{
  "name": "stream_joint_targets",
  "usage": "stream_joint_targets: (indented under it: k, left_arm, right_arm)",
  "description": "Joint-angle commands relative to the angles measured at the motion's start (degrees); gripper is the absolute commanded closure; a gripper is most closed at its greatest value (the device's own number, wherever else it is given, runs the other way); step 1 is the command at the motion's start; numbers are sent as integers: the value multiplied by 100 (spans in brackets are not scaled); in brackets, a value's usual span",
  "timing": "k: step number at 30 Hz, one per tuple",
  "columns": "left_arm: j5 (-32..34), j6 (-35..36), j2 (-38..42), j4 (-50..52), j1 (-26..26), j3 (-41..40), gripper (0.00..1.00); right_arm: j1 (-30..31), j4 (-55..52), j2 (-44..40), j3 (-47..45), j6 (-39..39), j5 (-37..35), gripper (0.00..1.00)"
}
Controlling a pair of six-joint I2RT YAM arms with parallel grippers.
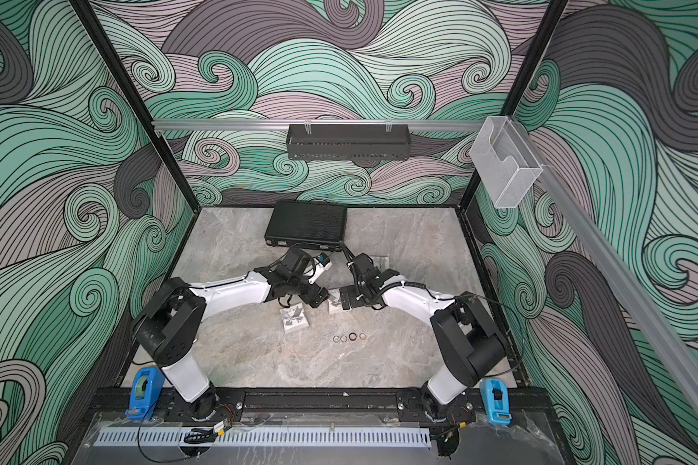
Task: Take the rings out of the lift-off lid box
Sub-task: Close the lid on the jewelry box, then pick up the jewelry box from the center of the board.
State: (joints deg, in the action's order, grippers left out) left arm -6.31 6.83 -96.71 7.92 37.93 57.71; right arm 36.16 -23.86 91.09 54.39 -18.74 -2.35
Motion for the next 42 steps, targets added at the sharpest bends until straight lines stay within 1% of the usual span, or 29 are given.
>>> stream_joint_targets:
  k: [1,5,6,9,12,17,24,26,30,36,42]
  left_arm:
    - [249,117,775,17,30,-174,8]
    - [483,60,1477,-17,26,-706,8]
    - [528,20,1776,-35,29,-870,8]
    - [600,-99,2259,-105,24,-1330,7]
    - [609,-205,2673,-93,25,-1684,7]
    - [598,-366,3105,-116,28,-2080,7]
    - [716,-393,3299,-118,29,-2247,7]
    - [732,-378,3294,-129,23,-2250,7]
    - [775,-366,3299,-164,23,-2263,7]
    - [806,-359,3326,-195,26,-2317,7]
    - [898,-360,3395,-250,22,-2392,6]
  right_arm:
    - [170,-156,-230,213,224,-189,1]
    - [384,-196,-85,395,154,-196,1]
    - [439,-200,-11,448,124,-200,1]
    - [572,-250,294,671,16,-239,1]
    - [680,-317,621,927,-50,-337,1]
    - [708,-511,1095,1277,-204,-419,1]
    - [734,-624,1345,1356,-410,-399,1]
    - [750,-613,1397,1346,-495,-405,5]
    - [787,-603,1507,1381,-655,-444,10]
    - [822,-598,1666,1491,-830,-489,15]
    - [820,-646,1651,1522,-904,-634,20]
